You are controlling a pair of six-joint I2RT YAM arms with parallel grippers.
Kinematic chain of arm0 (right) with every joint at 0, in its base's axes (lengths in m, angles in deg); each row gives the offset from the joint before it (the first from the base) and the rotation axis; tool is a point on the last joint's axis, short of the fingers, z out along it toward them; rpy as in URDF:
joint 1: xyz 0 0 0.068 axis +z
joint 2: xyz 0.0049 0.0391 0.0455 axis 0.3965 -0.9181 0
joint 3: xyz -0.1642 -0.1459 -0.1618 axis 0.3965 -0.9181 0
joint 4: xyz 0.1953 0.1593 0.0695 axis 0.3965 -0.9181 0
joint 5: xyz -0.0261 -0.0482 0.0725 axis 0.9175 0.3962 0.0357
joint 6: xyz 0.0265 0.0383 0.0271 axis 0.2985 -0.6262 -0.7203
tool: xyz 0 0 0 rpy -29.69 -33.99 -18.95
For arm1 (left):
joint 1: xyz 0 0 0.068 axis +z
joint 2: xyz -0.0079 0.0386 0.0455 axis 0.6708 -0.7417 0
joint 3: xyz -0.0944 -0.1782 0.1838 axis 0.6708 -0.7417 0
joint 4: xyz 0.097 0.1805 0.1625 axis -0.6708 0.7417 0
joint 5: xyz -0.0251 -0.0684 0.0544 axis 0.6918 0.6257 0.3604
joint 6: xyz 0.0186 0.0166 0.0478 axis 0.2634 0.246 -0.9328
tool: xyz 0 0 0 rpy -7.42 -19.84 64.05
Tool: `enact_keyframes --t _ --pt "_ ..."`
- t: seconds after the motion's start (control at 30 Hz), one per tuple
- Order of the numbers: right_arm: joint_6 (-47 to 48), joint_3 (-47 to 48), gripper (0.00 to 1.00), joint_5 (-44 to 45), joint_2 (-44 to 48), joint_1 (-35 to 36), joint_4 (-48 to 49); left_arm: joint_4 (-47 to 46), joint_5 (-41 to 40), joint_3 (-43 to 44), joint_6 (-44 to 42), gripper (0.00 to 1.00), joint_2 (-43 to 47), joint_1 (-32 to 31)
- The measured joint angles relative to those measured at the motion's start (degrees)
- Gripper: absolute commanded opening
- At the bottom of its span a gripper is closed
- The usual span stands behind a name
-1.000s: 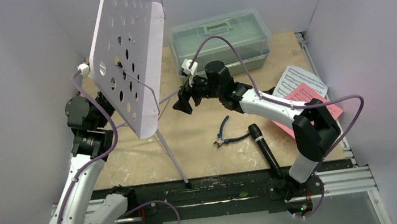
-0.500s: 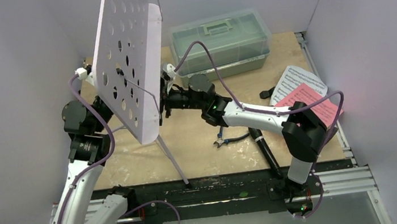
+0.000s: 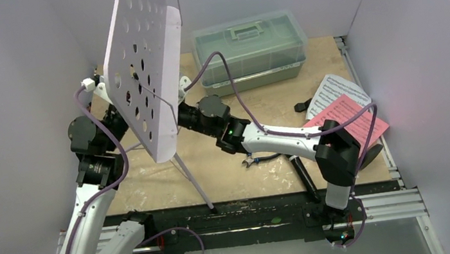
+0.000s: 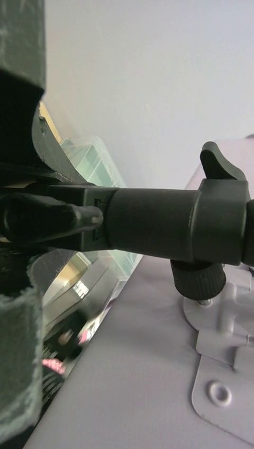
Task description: Set up the instrument practice props
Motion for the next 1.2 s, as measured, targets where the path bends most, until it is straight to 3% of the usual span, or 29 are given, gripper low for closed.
enact_keyframes --t 0.03,0.13,0.3,0.37,0.5,0.77,0.9,1.0,1.2 --pt "3.6 0.0 0.00 2.5 0.0 1.0 0.1 0.0 -0.3 0.0 -0.2 0.00 0.0 0.1" --pt "13.4 0.1 0.00 9.7 0.3 3.7 -0.6 -0.1 -1.0 0.0 -0.1 0.00 0.1 0.1" --pt "13.3 1.1 0.00 24.6 2.1 7.6 -5.7 -0.7 -0.5 0.1 0.4 0.00 0.2 -0.7" --pt "13.0 1.3 0.00 28.9 3.0 8.6 -7.7 -1.3 0.0 0.1 1.1 0.09 0.3 -1.0" --pt "12.7 3.7 0.00 36.6 3.3 9.9 -13.6 -1.6 -0.1 0.1 2.7 0.38 0.4 -1.2" --pt "5.5 7.8 0.00 50.6 3.3 9.4 -26.1 0.2 -7.1 1.2 10.5 0.64 -0.7 -1.4" --pt "-0.3 8.7 0.00 53.5 3.1 8.0 -29.7 3.1 -9.1 1.7 10.6 0.84 -1.2 -1.5" --pt "-4.1 9.1 0.00 55.3 2.5 6.7 -30.4 6.5 -12.4 1.7 10.0 0.89 -0.9 -1.1" --pt "-1.6 11.7 0.00 60.3 -0.4 6.1 -27.4 14.9 -17.6 -1.5 7.5 0.91 3.8 -0.9"
